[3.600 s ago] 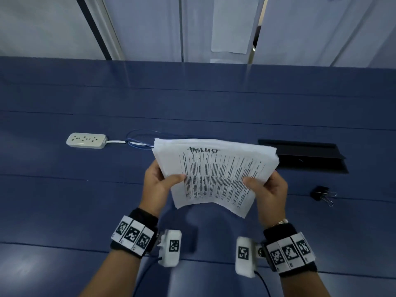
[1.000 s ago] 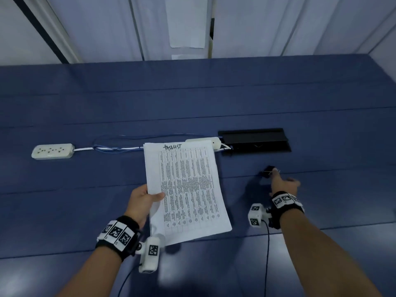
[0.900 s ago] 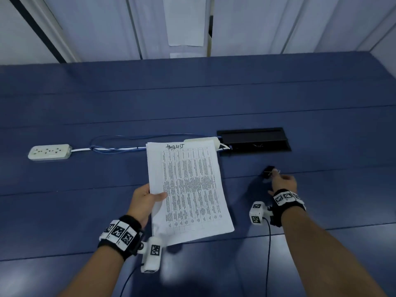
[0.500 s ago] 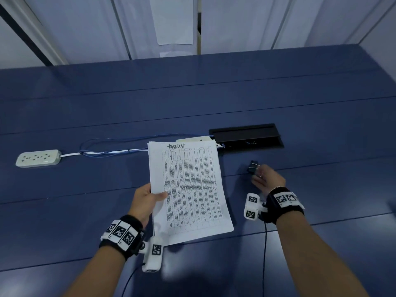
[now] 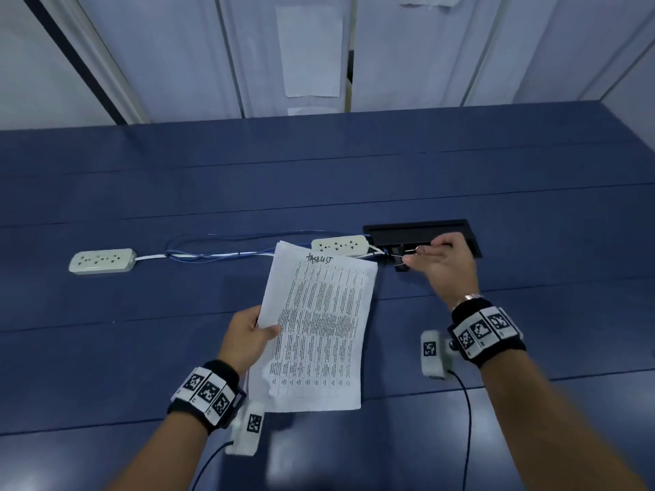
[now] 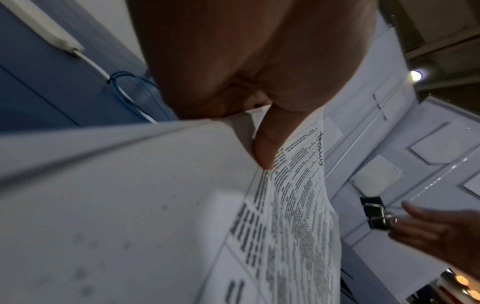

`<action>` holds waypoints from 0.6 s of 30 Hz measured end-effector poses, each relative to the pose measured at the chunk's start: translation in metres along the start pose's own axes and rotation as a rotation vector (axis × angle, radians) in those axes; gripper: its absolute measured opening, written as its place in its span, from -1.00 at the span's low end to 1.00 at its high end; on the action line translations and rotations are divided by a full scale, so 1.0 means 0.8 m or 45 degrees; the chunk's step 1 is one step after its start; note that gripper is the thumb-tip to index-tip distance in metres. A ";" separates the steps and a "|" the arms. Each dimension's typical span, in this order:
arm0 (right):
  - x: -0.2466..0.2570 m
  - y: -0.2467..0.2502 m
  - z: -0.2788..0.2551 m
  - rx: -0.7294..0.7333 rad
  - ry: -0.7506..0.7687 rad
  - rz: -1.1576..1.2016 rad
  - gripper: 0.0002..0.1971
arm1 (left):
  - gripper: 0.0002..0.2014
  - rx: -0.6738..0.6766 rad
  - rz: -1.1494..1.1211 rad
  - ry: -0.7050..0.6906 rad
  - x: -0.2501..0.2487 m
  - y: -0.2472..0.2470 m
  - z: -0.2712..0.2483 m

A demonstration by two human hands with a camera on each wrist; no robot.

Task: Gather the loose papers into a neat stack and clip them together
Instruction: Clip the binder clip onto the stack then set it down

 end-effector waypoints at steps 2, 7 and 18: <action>0.031 -0.014 -0.015 0.103 0.139 -0.119 -0.49 | -0.72 0.000 0.040 -0.036 -0.002 0.009 -0.009; 0.080 -0.049 -0.051 0.313 0.407 -0.408 -0.49 | -0.78 -0.046 0.089 -0.104 -0.005 0.035 -0.035; 0.117 -0.083 -0.091 0.479 0.728 -0.894 -0.46 | -0.61 -0.157 0.157 -0.306 -0.005 0.083 -0.070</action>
Point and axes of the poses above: each hand's wrist, its own z-axis towards the middle knuckle, its own y-axis out of the back of the hand, x = y × z, the point moved 1 cm from there along z, towards the middle knuckle, and after that the axes turned 8 degrees about x, right-handed, at the moved point
